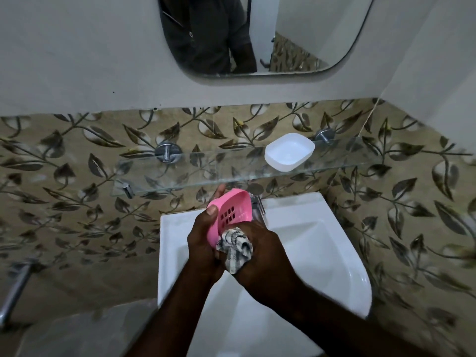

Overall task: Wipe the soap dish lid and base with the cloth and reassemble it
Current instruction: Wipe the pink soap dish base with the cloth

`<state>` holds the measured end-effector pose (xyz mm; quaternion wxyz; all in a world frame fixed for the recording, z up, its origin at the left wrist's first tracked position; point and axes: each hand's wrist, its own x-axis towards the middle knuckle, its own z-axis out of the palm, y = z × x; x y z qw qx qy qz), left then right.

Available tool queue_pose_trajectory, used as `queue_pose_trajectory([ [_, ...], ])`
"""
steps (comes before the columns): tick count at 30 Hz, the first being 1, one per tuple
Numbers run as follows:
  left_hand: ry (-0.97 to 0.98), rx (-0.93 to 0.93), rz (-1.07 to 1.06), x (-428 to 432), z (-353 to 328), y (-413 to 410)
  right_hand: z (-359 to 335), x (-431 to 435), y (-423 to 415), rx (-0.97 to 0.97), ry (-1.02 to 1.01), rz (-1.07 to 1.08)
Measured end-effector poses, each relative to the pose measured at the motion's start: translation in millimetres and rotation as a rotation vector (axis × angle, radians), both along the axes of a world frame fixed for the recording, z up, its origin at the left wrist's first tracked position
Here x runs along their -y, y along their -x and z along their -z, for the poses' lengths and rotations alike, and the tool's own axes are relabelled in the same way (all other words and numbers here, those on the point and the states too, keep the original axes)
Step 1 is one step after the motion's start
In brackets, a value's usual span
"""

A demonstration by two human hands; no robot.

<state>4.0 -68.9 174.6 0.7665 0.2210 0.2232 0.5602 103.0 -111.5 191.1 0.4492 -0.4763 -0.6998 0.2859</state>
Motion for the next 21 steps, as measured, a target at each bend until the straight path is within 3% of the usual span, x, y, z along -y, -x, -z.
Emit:
queue_pose_trajectory([
  [3,0.001,0.040,-0.007,-3,-2,8,4,-1,-6,0.311,-0.241,-0.079],
  [7,0.023,0.064,0.007,-4,-4,14,8,-12,-30,0.615,-0.238,-0.024],
  [10,0.031,0.073,-0.006,-3,-6,12,3,-15,-30,0.514,-0.160,-0.013],
  [14,0.028,0.088,0.010,-1,-9,9,-4,-3,-4,0.354,-0.209,-0.049],
  [18,0.020,0.084,0.026,-1,-9,10,-2,-7,-20,0.543,-0.260,-0.054],
  [21,0.016,0.098,0.034,-5,-6,10,-2,-15,-34,0.562,-0.137,0.050],
])
